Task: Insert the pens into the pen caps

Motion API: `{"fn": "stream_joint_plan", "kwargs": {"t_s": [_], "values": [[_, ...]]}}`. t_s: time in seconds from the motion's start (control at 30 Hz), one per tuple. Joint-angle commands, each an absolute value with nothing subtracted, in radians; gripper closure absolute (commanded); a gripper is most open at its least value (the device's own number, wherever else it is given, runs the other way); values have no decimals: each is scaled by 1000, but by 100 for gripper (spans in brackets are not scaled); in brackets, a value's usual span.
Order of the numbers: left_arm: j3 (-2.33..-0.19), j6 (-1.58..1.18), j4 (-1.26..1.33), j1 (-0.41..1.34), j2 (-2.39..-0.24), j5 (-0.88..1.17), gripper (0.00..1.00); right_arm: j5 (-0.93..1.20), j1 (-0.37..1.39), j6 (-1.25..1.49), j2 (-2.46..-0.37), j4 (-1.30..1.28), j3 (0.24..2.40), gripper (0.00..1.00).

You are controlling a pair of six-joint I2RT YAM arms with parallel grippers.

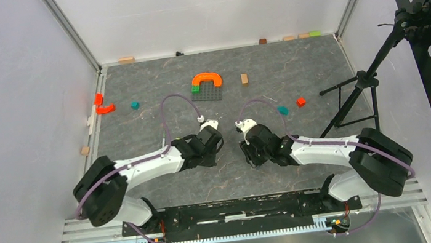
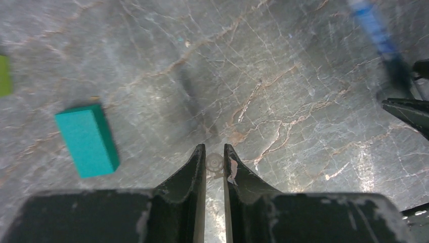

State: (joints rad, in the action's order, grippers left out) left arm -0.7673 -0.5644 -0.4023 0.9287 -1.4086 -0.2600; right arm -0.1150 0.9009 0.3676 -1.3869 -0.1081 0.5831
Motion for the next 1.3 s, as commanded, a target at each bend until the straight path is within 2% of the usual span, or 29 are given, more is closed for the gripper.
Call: {"fn": "stream_joint_plan", "kwargs": {"t_s": [0.0, 0.13, 0.2, 0.27, 0.37, 0.47, 0.6, 0.73, 0.8, 1.03, 1.27], "values": [[-796, -632, -330, 923, -1484, -169, 83, -153, 900, 383, -1403, -146, 581, 50], [-781, -629, -302, 923, -1460, -171, 46, -152, 901, 366, -1372, -152, 592, 37], [-773, -620, -298, 923, -1425, -179, 33, -153, 900, 348, -1340, -152, 602, 28], [-776, -604, -308, 923, -1391, -196, 22, -147, 900, 312, -1293, -140, 613, 19], [-793, -570, -341, 923, -1319, -209, 15, -149, 900, 265, -1189, -121, 635, 2], [-819, -519, -391, 923, -1203, -236, 0, -199, 902, 233, -1053, -97, 653, 2], [-843, -454, -463, 925, -1003, -341, 0, -296, 902, 219, -839, -10, 605, 2], [-805, -430, -502, 925, -735, -516, 0, -375, 902, 196, -613, 179, 431, 2], [-785, -437, -506, 926, -614, -533, 0, -422, 902, 196, -549, 181, 392, 2], [-809, -354, -660, 927, -424, -645, 0, -424, 902, 205, -492, 139, 371, 2], [-775, -325, -666, 926, -382, -658, 0, -396, 901, 200, -551, 129, 405, 2]]}}
